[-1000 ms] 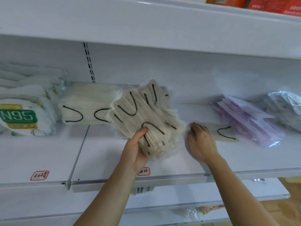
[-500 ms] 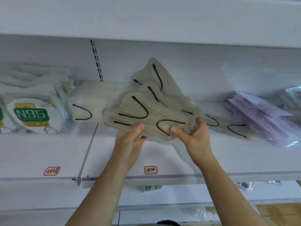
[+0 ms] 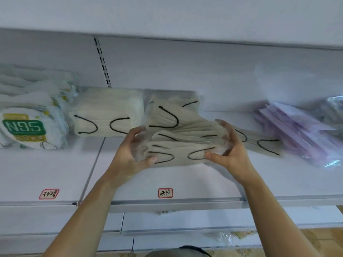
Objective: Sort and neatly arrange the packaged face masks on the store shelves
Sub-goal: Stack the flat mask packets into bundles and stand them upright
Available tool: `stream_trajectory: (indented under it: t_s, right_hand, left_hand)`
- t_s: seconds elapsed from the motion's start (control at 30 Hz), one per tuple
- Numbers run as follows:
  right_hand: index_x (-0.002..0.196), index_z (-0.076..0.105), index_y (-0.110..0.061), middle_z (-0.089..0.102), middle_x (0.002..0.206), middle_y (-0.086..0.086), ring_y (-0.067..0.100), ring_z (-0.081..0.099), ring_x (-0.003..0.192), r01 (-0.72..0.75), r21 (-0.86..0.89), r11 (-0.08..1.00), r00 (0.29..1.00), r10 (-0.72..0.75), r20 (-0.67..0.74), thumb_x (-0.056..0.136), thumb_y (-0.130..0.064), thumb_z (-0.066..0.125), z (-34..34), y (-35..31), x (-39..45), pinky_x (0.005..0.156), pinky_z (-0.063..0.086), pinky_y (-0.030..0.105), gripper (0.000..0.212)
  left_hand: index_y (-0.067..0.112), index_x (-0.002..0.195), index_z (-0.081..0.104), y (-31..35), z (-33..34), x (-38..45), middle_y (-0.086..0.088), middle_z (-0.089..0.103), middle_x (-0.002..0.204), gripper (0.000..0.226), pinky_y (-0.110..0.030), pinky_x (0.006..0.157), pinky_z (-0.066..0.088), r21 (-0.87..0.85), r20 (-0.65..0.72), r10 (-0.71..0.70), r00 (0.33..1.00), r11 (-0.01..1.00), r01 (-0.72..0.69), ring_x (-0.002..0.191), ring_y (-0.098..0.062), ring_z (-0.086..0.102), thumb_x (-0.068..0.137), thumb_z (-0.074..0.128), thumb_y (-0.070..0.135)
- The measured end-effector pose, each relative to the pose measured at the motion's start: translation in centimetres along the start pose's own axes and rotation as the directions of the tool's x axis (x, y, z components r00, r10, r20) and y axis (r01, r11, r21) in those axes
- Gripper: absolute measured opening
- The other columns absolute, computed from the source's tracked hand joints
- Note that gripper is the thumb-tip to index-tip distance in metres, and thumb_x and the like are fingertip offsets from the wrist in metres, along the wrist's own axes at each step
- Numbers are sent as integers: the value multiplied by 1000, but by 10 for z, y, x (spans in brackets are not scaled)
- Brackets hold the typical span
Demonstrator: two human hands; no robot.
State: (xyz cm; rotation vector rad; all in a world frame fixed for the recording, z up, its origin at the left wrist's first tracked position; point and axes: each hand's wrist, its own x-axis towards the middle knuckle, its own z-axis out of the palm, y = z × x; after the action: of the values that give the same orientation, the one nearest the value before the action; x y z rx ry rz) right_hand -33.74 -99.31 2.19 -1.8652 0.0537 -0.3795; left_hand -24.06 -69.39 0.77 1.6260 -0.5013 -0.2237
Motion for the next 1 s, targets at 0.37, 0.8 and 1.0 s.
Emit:
stream_trajectory:
  t_s: [0.37,0.8,1.0]
  right_hand:
    - [154,33,-27,51,148,-8,20,51,137,90,15,996,996,-90,5,71,4,89,-11,-10,9,117,41,45,105]
    - [141,48,-29,57,131,-25,2,57,123,61,-39,997,998,-62,-32,69,2,91,3,-16,3,99,43,12,89]
    - [133,56,-20,72,118,-3,16,70,109,-93,38,995,994,90,68,69,9,88,6,-3,-3,98,57,46,77]
  left_hand:
    - [31,142,42,30,-2,5,32,63,121,97,-11,94,46,119,16,138,990,983,-139,120,5,58,66,91,-4]
    - [27,137,50,15,-2,1,16,65,128,86,-18,101,47,137,-22,93,995,987,-89,124,-6,59,68,92,-2]
    - [30,134,47,12,-7,-3,36,55,120,88,-5,93,40,213,72,46,996,975,-60,118,11,53,67,92,-4]
